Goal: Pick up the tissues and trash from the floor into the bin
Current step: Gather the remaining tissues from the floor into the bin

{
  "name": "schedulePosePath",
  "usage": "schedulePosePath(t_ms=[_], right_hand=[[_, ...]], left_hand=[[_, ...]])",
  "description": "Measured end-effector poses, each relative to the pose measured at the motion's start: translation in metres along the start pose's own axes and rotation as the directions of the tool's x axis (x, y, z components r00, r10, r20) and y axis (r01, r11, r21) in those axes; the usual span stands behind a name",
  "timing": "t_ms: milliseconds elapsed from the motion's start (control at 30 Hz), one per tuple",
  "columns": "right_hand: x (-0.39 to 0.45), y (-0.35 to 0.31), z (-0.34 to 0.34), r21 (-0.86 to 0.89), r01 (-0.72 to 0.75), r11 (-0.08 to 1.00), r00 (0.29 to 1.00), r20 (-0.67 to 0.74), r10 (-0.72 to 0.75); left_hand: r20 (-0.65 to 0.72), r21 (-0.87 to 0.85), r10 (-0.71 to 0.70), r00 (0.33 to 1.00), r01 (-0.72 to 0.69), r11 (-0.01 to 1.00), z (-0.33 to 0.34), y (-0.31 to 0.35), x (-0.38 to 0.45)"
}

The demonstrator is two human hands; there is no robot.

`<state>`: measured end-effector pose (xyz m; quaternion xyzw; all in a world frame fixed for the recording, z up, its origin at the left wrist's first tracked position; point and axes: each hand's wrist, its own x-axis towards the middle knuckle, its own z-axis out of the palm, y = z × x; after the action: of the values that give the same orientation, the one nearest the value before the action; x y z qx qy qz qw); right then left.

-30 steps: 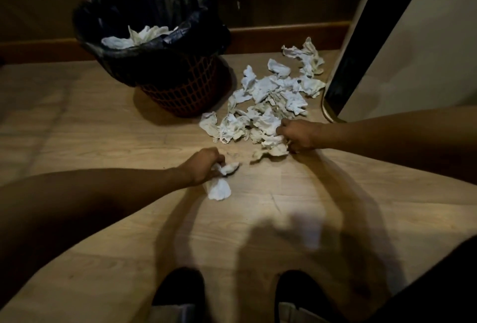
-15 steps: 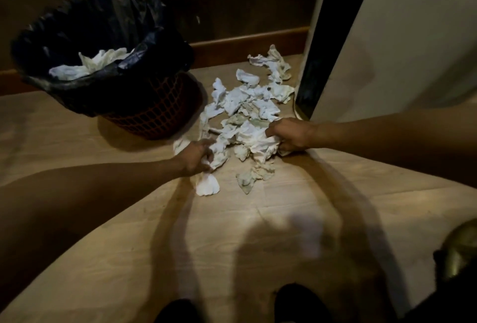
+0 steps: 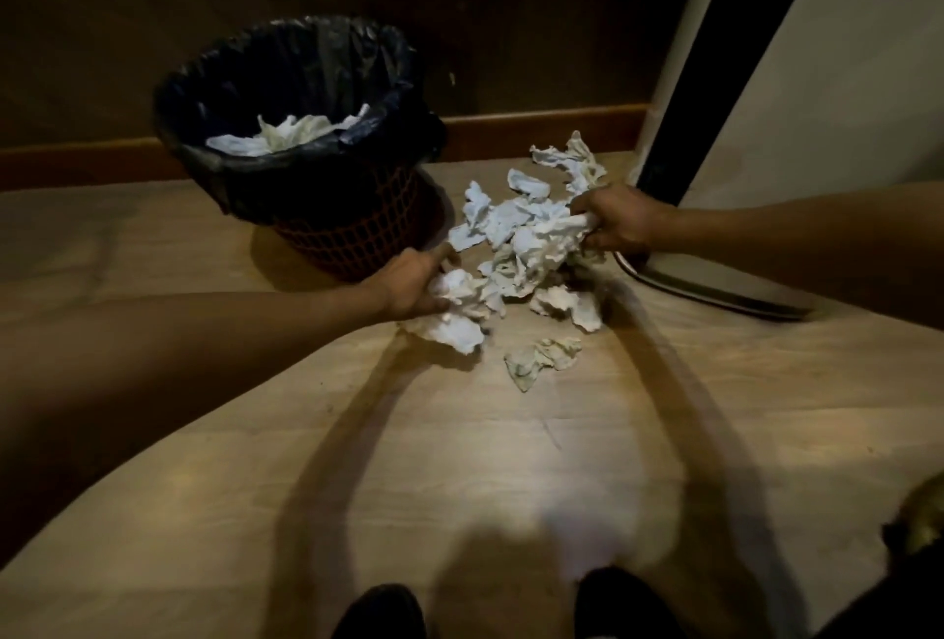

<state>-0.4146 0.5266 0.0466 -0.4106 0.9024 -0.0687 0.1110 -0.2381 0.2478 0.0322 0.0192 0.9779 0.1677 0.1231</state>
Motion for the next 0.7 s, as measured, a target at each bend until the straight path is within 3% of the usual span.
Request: schedulePosePath(t_ms=[167, 300, 467, 700], right_hand=[[0.010, -0.030, -0.042, 0.178, -0.078, 0.981, 0.971, -0.211, 0.115], [0.018, -0.052, -0.076, 0.280, -0.101, 0.955, 0.907, -0.368, 0.204], [0.030, -0.079, -0.117, 0.368, -0.058, 0.928, 0.833, -0.495, 0.248], [0.059, -0.114, -0.167, 0.400, 0.097, 0.911, 0.737, -0.644, 0.204]], left_hand=[[-0.150, -0.029, 0.047, 0.988, -0.052, 0.998, -0.052, 0.020, -0.001], [-0.306, -0.081, 0.078, 0.949, -0.108, 0.991, -0.099, 0.040, -0.008], [-0.567, -0.057, 0.113, 0.816, -0.176, 0.983, -0.168, 0.050, -0.022], [-0.763, -0.194, -0.128, 0.633, -0.037, 0.980, -0.243, 0.005, -0.034]])
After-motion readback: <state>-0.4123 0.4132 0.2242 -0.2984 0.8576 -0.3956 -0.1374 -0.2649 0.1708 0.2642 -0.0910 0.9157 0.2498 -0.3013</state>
